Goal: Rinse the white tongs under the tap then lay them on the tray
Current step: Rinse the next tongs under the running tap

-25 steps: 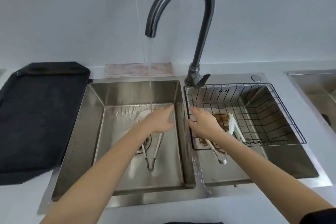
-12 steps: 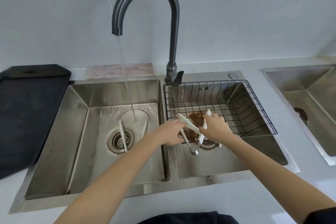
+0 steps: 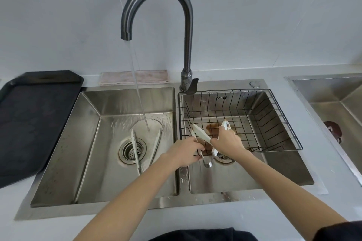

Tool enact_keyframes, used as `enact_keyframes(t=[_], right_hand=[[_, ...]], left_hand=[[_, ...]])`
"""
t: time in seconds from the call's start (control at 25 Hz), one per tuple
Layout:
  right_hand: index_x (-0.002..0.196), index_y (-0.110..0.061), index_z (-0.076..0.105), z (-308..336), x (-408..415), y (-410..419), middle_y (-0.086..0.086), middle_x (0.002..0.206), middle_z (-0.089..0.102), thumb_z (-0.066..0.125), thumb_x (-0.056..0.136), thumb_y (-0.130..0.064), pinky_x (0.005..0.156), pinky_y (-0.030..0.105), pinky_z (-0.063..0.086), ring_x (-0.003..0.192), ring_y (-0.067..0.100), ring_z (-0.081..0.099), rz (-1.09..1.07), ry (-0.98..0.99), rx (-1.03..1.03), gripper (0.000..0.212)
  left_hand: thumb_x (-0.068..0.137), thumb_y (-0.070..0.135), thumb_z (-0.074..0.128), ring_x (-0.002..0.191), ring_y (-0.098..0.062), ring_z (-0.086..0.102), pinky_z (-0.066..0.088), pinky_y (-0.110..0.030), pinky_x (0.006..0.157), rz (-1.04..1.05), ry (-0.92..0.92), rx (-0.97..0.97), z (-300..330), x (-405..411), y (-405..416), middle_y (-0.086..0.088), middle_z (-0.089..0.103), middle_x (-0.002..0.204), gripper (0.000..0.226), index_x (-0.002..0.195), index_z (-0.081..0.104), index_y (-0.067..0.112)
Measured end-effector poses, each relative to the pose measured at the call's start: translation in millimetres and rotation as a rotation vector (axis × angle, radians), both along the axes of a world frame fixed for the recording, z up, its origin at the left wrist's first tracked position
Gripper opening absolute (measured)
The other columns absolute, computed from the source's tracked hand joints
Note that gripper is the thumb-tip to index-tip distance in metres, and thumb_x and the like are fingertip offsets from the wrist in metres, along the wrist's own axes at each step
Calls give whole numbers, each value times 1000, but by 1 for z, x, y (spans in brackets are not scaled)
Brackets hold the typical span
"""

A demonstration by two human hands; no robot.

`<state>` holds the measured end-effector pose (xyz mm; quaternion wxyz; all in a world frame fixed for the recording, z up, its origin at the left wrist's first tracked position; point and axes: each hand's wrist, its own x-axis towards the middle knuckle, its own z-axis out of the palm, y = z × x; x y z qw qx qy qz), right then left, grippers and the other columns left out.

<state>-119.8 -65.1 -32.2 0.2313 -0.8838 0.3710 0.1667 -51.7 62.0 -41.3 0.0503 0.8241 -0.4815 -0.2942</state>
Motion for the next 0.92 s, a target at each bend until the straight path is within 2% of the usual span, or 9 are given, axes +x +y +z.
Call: enact_keyframes(t=[0.12,0.24,0.36,0.48,0.6,0.68,0.76,0.84,0.92], right_hand=[[110,-3,45,4,-2,0,15,104,47,47,87,-21,88,42,43,87,29,46,-37,-71,3,29],[128,-3,41,17,-4,-2,23,121,48,47,88,-21,78,35,40,100,38,53,-68,-156,28,43],[136,-7,37,31,-8,-4,24,126,46,48,88,-18,74,30,34,98,36,51,-89,-251,6,50],[139,-8,34,40,-7,-1,24,126,47,48,89,-18,77,30,34,107,36,51,-102,-351,2,53],[143,-8,29,45,1,14,24,131,45,47,90,-17,80,30,34,111,36,51,-104,-430,52,56],[144,-7,26,47,8,28,25,133,45,47,91,-16,83,30,35,114,35,50,-78,-476,71,58],[146,-6,24,48,17,44,25,134,44,47,92,-15,87,31,36,118,35,48,-65,-504,90,59],[147,-6,22,49,28,60,24,135,44,46,92,-14,91,33,38,117,34,49,-58,-532,121,60],[147,-7,21,49,37,77,23,133,44,44,92,-12,83,29,36,112,31,49,-36,-559,143,60]], left_hand=[[91,27,52,111,-28,55,44,-35,94,53,41,-78,1,-4,3,-7,48,129,33,121,57,16],[91,25,52,120,-26,51,42,-36,100,89,68,-169,5,-9,3,-6,43,137,28,115,57,13],[90,24,53,131,-26,44,38,-37,106,135,116,-275,15,-11,4,-7,33,148,27,114,57,13],[91,21,51,137,-22,37,31,-29,109,185,86,-398,27,-10,12,-7,25,153,30,120,56,16],[93,17,48,139,-16,33,24,-11,99,277,54,-522,32,-9,28,-3,21,155,36,128,54,17],[93,15,48,141,-16,30,20,-10,101,346,53,-591,33,-8,42,-3,21,156,38,130,53,16],[92,12,48,140,-15,30,21,-15,108,471,111,-668,34,-6,54,-3,22,154,37,128,55,14],[92,9,48,132,-12,38,30,-19,107,685,235,-765,36,-2,63,-2,29,149,34,124,57,12],[92,9,49,122,-14,50,40,-23,103,930,372,-848,36,9,72,-2,44,137,31,121,56,12]])
